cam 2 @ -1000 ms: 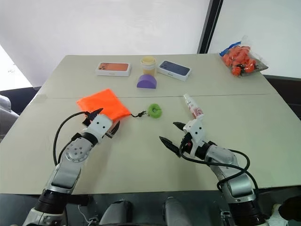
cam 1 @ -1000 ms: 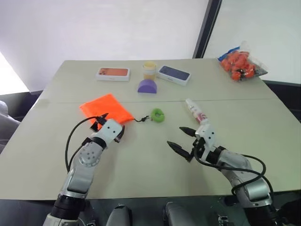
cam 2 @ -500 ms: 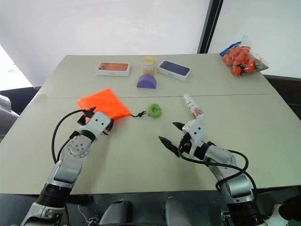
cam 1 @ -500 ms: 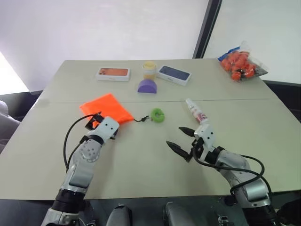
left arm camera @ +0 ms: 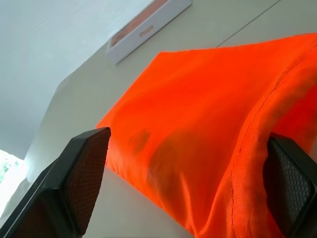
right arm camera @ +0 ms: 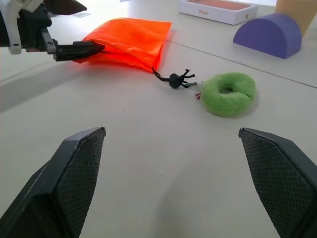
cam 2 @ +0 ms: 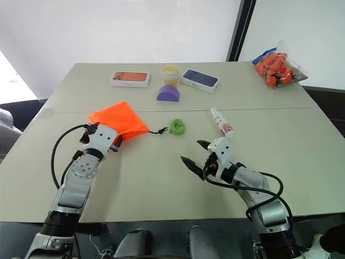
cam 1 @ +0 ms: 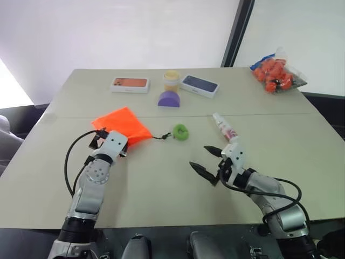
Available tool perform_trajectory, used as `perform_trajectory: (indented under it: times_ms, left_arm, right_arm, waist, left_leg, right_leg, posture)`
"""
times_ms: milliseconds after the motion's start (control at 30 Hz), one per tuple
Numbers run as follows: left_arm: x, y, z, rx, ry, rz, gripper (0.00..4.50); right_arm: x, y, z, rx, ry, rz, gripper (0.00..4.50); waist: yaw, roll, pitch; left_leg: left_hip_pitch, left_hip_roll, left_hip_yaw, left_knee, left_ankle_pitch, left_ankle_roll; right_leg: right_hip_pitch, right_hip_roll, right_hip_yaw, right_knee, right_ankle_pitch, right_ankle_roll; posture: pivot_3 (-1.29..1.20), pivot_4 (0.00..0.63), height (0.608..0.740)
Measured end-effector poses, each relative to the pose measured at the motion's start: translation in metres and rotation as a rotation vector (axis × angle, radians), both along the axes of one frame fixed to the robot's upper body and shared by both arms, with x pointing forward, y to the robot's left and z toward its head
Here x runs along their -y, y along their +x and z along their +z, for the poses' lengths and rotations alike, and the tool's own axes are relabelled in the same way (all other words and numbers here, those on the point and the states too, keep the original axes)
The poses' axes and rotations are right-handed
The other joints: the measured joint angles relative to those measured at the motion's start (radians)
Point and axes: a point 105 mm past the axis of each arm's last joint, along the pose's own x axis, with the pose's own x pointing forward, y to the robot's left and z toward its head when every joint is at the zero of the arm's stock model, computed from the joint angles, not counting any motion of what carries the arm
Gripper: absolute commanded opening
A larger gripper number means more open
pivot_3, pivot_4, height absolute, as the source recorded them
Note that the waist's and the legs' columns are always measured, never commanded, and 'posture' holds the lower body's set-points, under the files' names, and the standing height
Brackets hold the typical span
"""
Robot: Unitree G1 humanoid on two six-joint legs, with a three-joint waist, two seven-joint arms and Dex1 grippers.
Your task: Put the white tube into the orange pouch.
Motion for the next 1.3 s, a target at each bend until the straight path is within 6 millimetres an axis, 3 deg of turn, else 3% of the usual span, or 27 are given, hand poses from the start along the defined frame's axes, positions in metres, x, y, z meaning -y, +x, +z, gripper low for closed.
perform_trajectory:
  times_ms: [100,333,533,667,933,1167,1300]
  left_arm:
    - [0.0,0.001,0.001,0.004,-0.001,0.001,3.66]
    - [0.003,0.004,0.008,0.026,0.006,-0.025,0.04]
    - [0.004,0.006,0.007,0.013,-0.003,-0.036,0.04]
    - [0.006,0.008,0.008,0.003,-0.019,-0.039,0.04]
    - [0.015,0.008,0.008,-0.009,-0.058,-0.073,0.04]
    - [0.02,0.007,0.012,0.0,-0.073,-0.09,0.04]
    - [0.021,0.007,0.012,-0.002,-0.074,-0.091,0.04]
  right_arm:
    - [0.0,0.0,0.0,0.0,0.0,-0.001,4.5]
    - [0.006,0.008,0.011,0.041,-0.011,-0.025,4.5]
    - [0.029,0.027,0.03,0.118,-0.027,-0.142,4.5]
    - [0.073,0.059,0.034,0.141,-0.117,-0.371,4.5]
    - [0.117,0.09,0.003,0.018,-0.191,-0.59,4.5]
    - [0.108,0.095,-0.019,-0.075,-0.121,-0.577,4.5]
    - [0.105,0.096,-0.022,-0.085,-0.111,-0.568,4.5]
  waist:
    - [0.0,0.0,0.0]
    - [0.0,0.0,0.0]
    - [-0.001,0.0,0.0]
    - [0.0,0.0,0.0]
    - [-0.002,0.0,0.0]
    - [-0.001,0.0,0.0]
    - [-0.001,0.0,0.0]
  left_leg:
    - [0.0,0.0,0.0,0.0,0.0,0.0]
    - [0.0,0.0,0.0,0.0,0.0,0.0]
    - [0.0,0.0,0.0,0.0,0.0,0.0]
    - [0.0,0.0,0.0,0.001,0.0,0.0]
    - [0.0,0.0,0.001,0.0,0.0,0.0]
    - [0.0,0.0,0.0,0.0,0.0,0.0]
    - [0.0,0.0,0.0,0.001,0.0,0.0]
  right_leg:
    - [0.0,0.0,0.0,0.0,0.0,0.0]
    - [0.0,0.0,0.0,0.0,0.0,0.0]
    - [0.0,0.0,0.0,0.0,0.0,0.0]
    - [0.0,0.0,0.0,0.0,0.0,0.0]
    - [0.0,0.0,0.0,0.0,0.001,0.001]
    - [0.0,0.0,0.0,0.001,0.001,0.001]
    - [0.0,0.0,0.0,0.001,0.001,0.002]
  posture:
    - [0.0,0.15,0.723]
    - [0.0,0.15,0.723]
    - [0.0,0.15,0.723]
    - [0.0,0.15,0.723]
    - [0.0,0.15,0.723]
    - [0.0,0.15,0.723]
    - [0.0,0.15,0.723]
